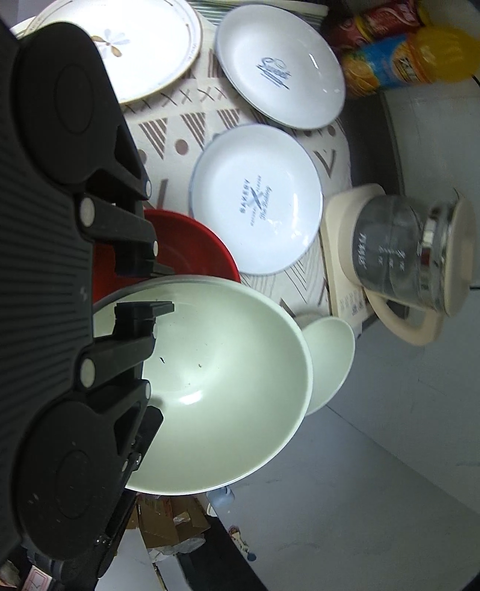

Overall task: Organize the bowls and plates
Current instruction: 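Lift the pale green bowl and carry it over the red bowl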

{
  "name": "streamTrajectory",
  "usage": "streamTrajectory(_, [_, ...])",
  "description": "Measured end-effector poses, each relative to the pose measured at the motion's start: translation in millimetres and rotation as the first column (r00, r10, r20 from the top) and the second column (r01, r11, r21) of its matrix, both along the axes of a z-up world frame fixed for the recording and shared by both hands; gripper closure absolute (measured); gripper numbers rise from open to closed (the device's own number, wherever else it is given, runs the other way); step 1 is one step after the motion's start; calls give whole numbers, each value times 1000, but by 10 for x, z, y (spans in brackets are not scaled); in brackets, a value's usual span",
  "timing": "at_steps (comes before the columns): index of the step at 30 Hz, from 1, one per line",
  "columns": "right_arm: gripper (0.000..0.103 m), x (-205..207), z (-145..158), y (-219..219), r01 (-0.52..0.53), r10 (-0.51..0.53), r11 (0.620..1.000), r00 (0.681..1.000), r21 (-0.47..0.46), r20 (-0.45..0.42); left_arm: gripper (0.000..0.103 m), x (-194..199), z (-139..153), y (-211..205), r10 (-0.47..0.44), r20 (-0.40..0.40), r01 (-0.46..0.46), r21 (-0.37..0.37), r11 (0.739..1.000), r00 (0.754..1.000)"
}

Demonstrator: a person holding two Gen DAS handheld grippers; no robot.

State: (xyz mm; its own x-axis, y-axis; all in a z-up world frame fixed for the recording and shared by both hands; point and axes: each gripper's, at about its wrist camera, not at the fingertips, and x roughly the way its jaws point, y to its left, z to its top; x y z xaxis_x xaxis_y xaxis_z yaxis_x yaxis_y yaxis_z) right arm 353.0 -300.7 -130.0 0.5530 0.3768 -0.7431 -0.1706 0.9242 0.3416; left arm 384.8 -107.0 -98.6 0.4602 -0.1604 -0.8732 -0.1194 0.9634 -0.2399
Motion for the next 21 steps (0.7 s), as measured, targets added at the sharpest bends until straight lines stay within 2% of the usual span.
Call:
streamTrajectory(9, [82, 54, -96, 139, -38, 35, 997, 998, -65, -43, 94, -22, -242, 98, 32, -65, -35, -43, 998, 997])
streamTrajectory(14, [78, 97, -139, 176, -52, 46, 993, 997, -103, -60, 94, 13, -399, 107, 41, -92, -48, -73, 996, 995])
streamTrajectory(21, [79, 158, -225, 233, -71, 60, 985, 995, -156, -75, 92, 88, -583, 93, 35, -137, -47, -83, 995, 990])
